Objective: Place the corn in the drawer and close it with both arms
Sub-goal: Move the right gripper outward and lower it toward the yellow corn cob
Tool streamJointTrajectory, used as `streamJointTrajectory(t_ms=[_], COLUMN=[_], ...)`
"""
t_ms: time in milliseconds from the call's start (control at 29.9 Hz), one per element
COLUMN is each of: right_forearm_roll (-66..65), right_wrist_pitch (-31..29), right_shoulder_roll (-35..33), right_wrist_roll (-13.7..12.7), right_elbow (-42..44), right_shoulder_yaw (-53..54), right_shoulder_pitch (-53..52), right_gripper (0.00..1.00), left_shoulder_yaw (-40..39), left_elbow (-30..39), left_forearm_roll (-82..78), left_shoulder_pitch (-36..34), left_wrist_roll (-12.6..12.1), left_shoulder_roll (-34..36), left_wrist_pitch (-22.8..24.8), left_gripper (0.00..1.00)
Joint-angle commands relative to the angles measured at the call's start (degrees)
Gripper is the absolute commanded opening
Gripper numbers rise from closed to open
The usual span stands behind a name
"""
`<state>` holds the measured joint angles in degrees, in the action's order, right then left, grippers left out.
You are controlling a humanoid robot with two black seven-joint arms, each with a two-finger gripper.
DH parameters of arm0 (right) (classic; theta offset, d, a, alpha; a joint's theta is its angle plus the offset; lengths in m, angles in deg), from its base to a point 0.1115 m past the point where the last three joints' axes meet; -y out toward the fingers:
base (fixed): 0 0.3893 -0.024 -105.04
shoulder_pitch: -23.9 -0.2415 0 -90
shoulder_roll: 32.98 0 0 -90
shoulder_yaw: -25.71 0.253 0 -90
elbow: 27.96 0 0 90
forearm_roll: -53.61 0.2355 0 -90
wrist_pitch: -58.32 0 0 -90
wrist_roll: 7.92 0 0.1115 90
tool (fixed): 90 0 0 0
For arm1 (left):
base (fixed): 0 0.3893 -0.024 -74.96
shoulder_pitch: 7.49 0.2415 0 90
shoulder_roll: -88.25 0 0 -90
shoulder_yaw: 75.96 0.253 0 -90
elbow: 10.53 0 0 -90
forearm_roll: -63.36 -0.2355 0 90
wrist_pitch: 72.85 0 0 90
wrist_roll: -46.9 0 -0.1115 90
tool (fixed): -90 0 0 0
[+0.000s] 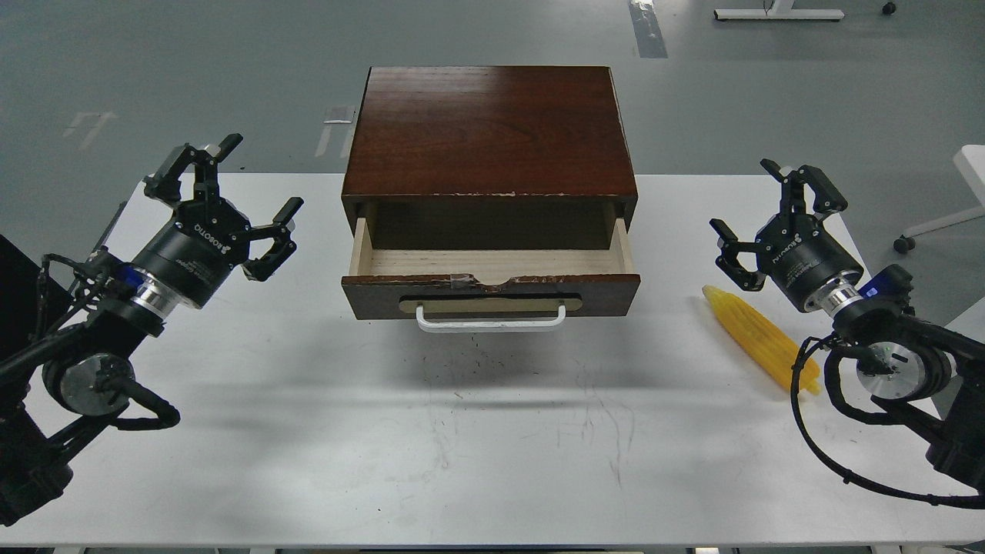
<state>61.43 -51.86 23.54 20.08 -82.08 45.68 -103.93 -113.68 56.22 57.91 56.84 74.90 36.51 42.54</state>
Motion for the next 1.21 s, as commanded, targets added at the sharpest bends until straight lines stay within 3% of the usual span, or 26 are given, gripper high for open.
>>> streamJointTrajectory(t_ms=[0, 1005, 1172], right_forearm_roll=[0.0, -1.58, -11.94], right_wrist_pitch=[-0.04, -2.49, -5.22], right_shoulder_roll=[0.0, -0.79, -8.16], right_wrist_roll=[0.0, 0.0, 0.0], right_elbow=[-0.02, 5.95, 0.69], right_shoulder_yaw=[-0.01, 0.78, 0.87], right_shoulder_pitch=[0.04, 0.57, -2.06], right_gripper=[1.0, 1.0, 1.0], left_shoulder_yaw=[0.01, -0.61, -0.61], left_elbow=[-0.03, -4.34, -4.16], left_forearm_roll=[0.0, 0.88, 0.53], left_shoulder_pitch=[-0.17, -1.13, -0.96], left_wrist_roll=[0.0, 0.0, 0.0], left_shoulder_roll=[-0.03, 2.78, 2.69], left_wrist_pitch=[0.01, 1.94, 2.12], left_gripper=[1.0, 1.0, 1.0])
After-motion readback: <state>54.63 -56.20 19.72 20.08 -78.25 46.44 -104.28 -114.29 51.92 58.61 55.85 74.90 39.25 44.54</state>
